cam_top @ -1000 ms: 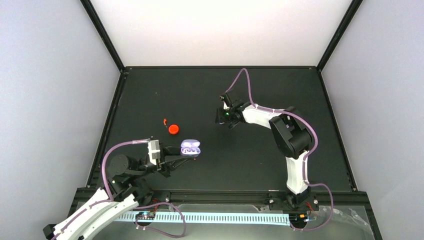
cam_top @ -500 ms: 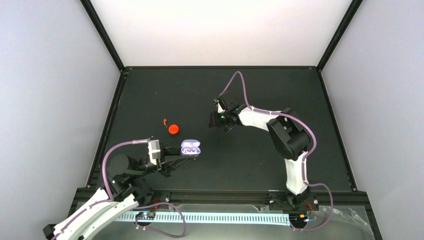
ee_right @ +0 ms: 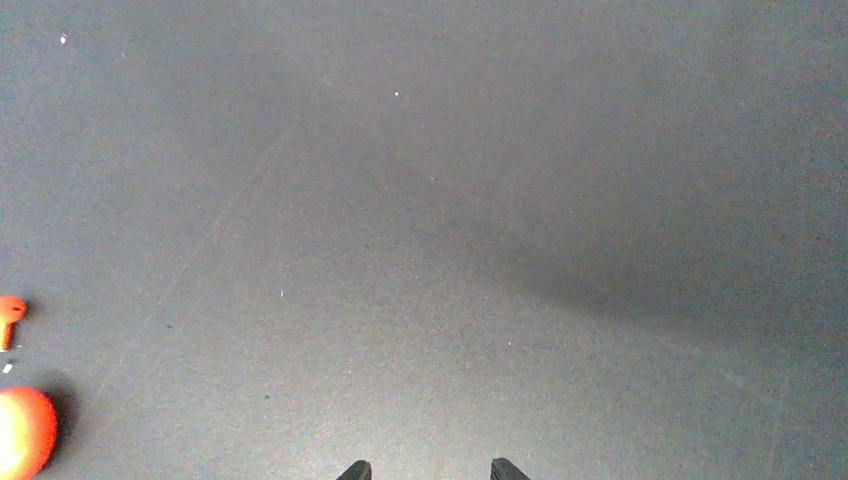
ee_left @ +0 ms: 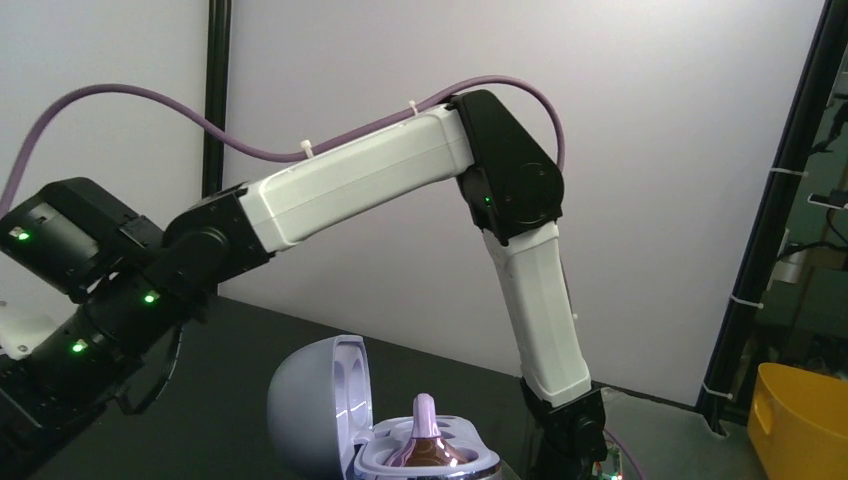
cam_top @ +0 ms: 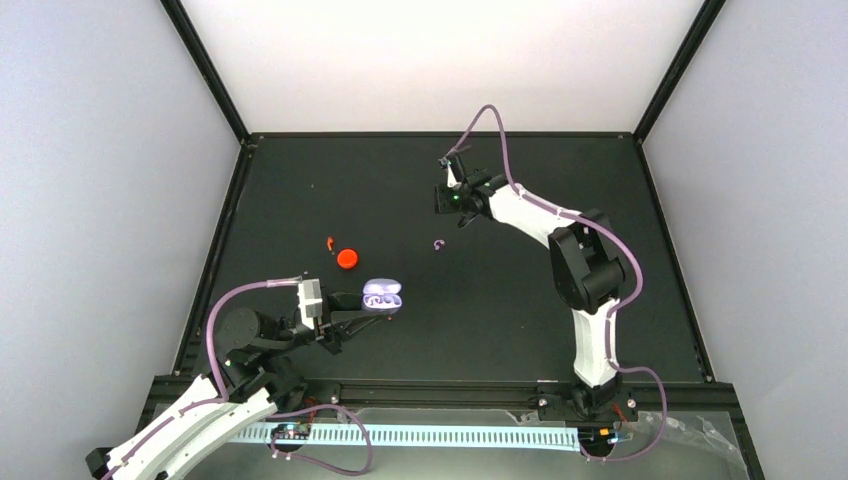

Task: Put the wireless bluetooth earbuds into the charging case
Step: Pick up the earbud from the center of the board.

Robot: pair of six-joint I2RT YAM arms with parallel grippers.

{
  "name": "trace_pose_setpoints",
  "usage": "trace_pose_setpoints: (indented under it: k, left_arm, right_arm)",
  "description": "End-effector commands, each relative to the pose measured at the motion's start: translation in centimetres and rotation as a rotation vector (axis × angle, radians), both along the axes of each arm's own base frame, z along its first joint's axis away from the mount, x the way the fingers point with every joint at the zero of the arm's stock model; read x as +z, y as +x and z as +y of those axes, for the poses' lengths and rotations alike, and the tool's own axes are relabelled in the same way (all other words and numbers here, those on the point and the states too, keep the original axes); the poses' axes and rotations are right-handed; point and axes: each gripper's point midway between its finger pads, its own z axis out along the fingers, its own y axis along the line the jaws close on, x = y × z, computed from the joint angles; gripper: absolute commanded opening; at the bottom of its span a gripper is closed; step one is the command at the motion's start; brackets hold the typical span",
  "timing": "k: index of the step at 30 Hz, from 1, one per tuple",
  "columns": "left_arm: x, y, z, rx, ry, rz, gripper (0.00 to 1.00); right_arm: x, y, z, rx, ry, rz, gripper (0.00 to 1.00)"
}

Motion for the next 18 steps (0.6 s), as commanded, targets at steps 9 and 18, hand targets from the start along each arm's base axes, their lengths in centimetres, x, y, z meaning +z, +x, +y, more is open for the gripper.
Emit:
trace_pose_setpoints:
  k: [9, 18]
  left_arm:
    - [1.1, 0.1, 0.3, 0.014, -0.017, -0.023, 0.02]
    - [1.1, 0.0, 0.3, 0.012, -0.019, -0.026, 0.02]
  right_arm:
    - [-5.4, -1.1, -0.4, 0.085, -0.172, 0.116, 0.28]
    - [-6.1, -2.3, -0.2, 0.103, -0.163, 0.150, 0.29]
